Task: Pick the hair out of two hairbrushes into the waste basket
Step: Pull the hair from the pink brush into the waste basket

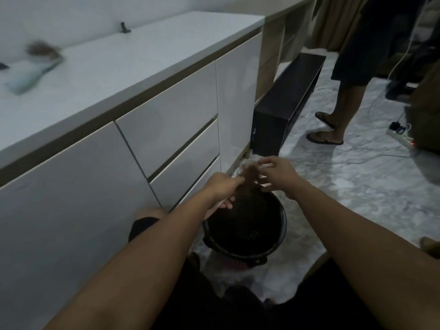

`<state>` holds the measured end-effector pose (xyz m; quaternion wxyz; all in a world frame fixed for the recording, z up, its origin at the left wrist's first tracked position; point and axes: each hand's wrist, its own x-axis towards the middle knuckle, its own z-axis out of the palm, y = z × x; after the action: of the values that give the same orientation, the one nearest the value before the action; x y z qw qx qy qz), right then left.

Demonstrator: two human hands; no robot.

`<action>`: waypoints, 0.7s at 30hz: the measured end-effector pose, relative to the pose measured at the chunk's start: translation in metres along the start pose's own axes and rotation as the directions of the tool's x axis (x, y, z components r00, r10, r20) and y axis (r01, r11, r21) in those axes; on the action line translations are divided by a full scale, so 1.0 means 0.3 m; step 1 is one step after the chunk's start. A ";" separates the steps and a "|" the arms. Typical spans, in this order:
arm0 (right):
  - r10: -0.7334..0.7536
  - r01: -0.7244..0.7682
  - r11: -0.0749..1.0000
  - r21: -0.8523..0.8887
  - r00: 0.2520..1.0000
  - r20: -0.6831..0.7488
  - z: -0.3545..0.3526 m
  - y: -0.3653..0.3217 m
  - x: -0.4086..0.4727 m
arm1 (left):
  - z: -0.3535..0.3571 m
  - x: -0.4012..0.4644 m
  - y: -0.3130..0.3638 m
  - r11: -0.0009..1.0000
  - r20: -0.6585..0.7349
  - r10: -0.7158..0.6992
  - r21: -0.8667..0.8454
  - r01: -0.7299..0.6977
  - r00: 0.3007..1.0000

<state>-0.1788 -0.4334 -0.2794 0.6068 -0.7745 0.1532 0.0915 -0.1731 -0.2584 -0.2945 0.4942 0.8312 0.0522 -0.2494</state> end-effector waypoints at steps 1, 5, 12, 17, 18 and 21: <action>-0.030 0.030 0.999 -0.035 1.000 0.008 0.004 0.011 -0.011 | 0.005 -0.008 -0.005 1.000 -0.010 -0.001 0.014 0.001 1.000; -0.202 0.202 0.954 -0.221 0.979 0.022 0.023 0.068 -0.020 | 0.013 -0.014 -0.031 0.999 -0.017 0.011 0.046 -0.010 1.000; -0.329 0.312 0.786 -0.534 0.942 0.067 0.059 0.183 0.026 | 0.053 0.051 -0.166 0.991 -0.012 -0.034 0.132 0.035 0.999; -0.271 0.263 0.816 -0.515 0.961 0.062 0.092 0.300 0.049 | 0.090 0.090 -0.288 0.992 0.029 -0.103 0.078 0.100 0.994; -0.275 0.263 0.804 -0.533 0.960 0.059 0.097 0.320 0.059 | 0.095 0.094 -0.304 0.992 0.038 -0.118 0.042 0.116 0.992; -0.254 0.242 0.792 -0.561 0.965 0.058 0.114 0.366 0.086 | 0.102 0.106 -0.334 0.985 0.108 -0.164 -0.037 0.169 0.981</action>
<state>-0.1914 -0.4274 -0.3963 0.3561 -0.9331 0.0227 0.0445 -0.1899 -0.2387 -0.4009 0.4926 0.7982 0.1014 -0.3316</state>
